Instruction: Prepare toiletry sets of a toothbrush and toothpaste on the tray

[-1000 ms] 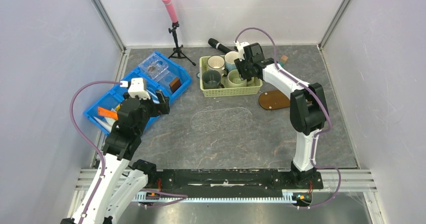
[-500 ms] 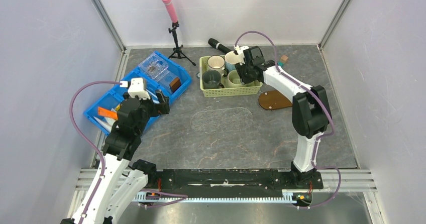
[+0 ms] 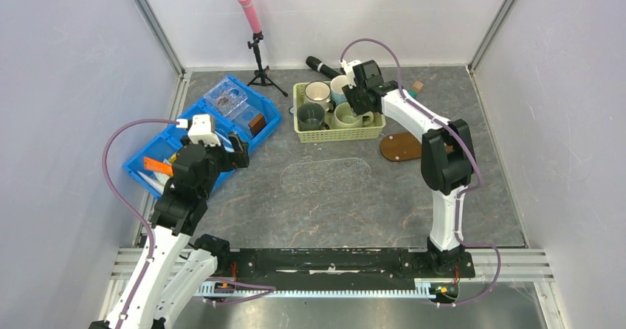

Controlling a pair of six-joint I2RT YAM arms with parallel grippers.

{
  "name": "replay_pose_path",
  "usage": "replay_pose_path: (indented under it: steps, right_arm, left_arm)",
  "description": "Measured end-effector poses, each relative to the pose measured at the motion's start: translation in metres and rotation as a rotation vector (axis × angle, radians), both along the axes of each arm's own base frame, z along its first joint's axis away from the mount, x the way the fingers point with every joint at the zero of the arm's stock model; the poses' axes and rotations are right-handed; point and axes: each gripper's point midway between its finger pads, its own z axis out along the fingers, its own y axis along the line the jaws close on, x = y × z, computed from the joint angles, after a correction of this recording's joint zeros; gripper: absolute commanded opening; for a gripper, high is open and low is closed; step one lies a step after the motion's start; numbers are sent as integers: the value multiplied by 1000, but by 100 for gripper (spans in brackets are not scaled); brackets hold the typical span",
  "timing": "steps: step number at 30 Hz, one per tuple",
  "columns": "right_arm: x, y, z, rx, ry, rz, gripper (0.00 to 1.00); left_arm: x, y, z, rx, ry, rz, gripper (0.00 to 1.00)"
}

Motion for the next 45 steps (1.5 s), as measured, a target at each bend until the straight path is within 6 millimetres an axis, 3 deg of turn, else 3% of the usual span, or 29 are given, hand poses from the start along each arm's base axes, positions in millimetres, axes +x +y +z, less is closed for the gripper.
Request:
replay_pose_path:
  steps: [5, 13, 18, 28, 33, 37, 45]
  right_arm:
    - [1, -1, -20, -27, 35, 3, 39]
    - [6, 1, -22, -30, 31, 10, 38]
    - [11, 3, -37, -44, 45, 14, 37]
    - [17, 3, -42, -56, 42, 19, 13]
    - [14, 2, -38, -53, 40, 16, 0]
    - [11, 0, -32, -54, 38, 12, 0]
    - [3, -5, 17, -26, -23, -12, 0]
  left_arm:
    - [0, 0, 0, 0, 0, 0, 100]
    - [0, 0, 0, 0, 0, 0, 100]
    - [0, 0, 0, 0, 0, 0, 100]
    - [0, 0, 0, 0, 0, 0, 100]
    - [0, 0, 0, 0, 0, 0, 100]
    - [0, 0, 0, 0, 0, 0, 100]
    - [-1, 1, 3, -3, -11, 3, 100]
